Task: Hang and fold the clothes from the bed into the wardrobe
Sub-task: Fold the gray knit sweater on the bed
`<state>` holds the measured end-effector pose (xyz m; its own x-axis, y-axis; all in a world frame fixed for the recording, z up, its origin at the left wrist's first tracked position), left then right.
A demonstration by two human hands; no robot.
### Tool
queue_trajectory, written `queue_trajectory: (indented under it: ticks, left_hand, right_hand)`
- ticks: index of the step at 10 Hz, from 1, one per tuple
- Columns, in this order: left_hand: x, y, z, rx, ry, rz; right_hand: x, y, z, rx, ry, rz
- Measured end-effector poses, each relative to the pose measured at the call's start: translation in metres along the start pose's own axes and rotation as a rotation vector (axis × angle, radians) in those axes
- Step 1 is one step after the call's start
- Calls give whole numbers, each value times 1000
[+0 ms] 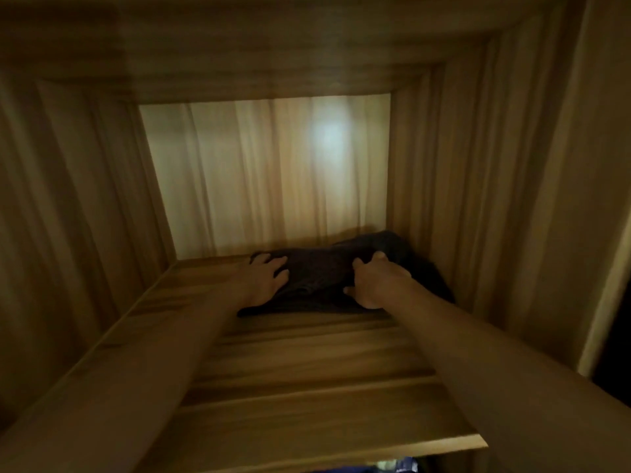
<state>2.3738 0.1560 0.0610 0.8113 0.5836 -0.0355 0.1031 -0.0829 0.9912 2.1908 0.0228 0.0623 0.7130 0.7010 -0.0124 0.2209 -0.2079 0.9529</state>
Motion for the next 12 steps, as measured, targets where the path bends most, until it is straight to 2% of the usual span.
queue_trajectory:
  ticks: [3,5,6,7,8,10,11,12]
  left_hand:
    - [3,3,77,9,-26,119]
    - [15,1,106,8,8,-11]
    - [21,6,108,-42,46,-130]
    - [26,3,109,-45,58,-222]
    - [24,-3,102,19,89,-97]
    - [7,-10,39,73,125,-45]
    - [-2,-20,-12,137,97,-133]
    - [-7,-16,-68,117,74,-164]
  right_hand:
    - [-6,15,79,12,-7,68]
    - [-6,19,122,40,-19,40]
    - [-5,18,134,76,-34,4]
    - [-6,18,132,-3,-2,44]
    - [-8,12,118,-47,-4,69]
    - [-9,2,53,-114,-17,-46]
    - [-7,-6,10,-167,79,-24]
    - [-9,-14,-36,-159,183,6]
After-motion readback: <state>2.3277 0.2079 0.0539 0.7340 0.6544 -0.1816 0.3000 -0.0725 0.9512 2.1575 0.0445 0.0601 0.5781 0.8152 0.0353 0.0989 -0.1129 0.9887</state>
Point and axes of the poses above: each hand's wrist, its own z-axis towards the middle knuckle, its own y-axis out of the back of the hand, x = y × z, the point moved 10 cm from there along z, towards the middle knuckle, and after that the axes turned 14 degrees about x, right-handed, at the moved point
